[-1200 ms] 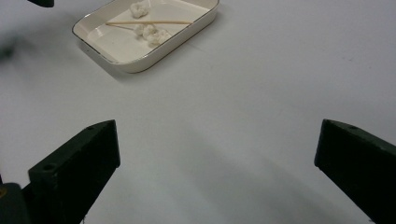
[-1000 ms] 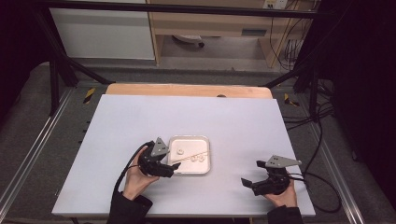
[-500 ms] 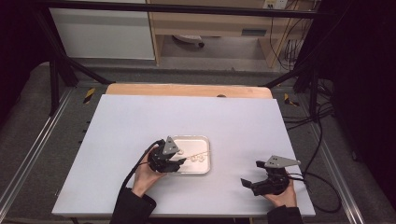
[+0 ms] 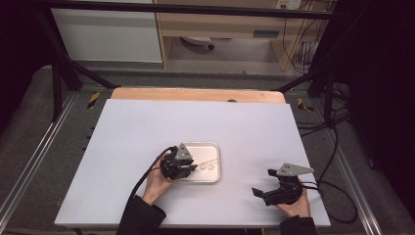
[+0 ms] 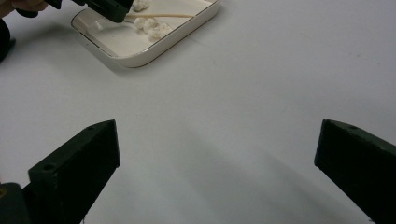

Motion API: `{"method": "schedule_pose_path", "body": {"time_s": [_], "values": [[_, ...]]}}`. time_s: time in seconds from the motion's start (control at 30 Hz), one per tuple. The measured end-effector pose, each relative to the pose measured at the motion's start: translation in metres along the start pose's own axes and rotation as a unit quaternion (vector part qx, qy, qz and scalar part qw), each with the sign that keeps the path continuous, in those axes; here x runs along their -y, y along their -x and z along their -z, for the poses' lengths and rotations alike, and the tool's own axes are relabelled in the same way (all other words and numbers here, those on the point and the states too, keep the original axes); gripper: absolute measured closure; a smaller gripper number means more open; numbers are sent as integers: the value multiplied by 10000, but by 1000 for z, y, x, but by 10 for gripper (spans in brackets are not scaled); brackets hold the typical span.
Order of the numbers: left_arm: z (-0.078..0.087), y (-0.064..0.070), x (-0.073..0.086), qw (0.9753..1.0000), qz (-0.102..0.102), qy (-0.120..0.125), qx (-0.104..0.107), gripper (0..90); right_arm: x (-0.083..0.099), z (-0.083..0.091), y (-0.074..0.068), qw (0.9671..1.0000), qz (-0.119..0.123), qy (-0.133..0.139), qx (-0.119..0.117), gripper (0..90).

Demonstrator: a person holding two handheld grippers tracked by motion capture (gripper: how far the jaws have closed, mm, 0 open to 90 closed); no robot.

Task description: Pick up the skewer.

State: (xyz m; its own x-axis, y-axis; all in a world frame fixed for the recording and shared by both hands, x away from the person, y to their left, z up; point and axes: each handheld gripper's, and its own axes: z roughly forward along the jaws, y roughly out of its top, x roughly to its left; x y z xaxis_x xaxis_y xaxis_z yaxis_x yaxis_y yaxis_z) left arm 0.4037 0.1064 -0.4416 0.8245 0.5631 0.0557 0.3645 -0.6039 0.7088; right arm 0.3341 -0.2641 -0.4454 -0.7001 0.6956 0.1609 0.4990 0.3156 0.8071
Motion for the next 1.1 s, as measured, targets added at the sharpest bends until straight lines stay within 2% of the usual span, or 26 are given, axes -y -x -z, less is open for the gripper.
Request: {"method": "schedule_pose_path", "body": {"time_s": [0.33,0.5,0.7,0.9,1.1], "values": [[-4,-3,2,9998,71,-48,166,825,0,0,0,10000,-8,-2,-7,8],[-3,-3,2,9997,31,-52,224,871,0,-1,0,10000,-23,-11,-14,8],[-2,-2,3,9996,-22,-55,283,878,0,-1,0,10000,-18,-25,-18,7],[3,-1,3,9996,6,84,266,882,0,-1,0,10000,-22,-18,-15,8],[15,1,5,9991,178,276,263,882,0,-1,0,10000,-16,-21,0,8]]}}
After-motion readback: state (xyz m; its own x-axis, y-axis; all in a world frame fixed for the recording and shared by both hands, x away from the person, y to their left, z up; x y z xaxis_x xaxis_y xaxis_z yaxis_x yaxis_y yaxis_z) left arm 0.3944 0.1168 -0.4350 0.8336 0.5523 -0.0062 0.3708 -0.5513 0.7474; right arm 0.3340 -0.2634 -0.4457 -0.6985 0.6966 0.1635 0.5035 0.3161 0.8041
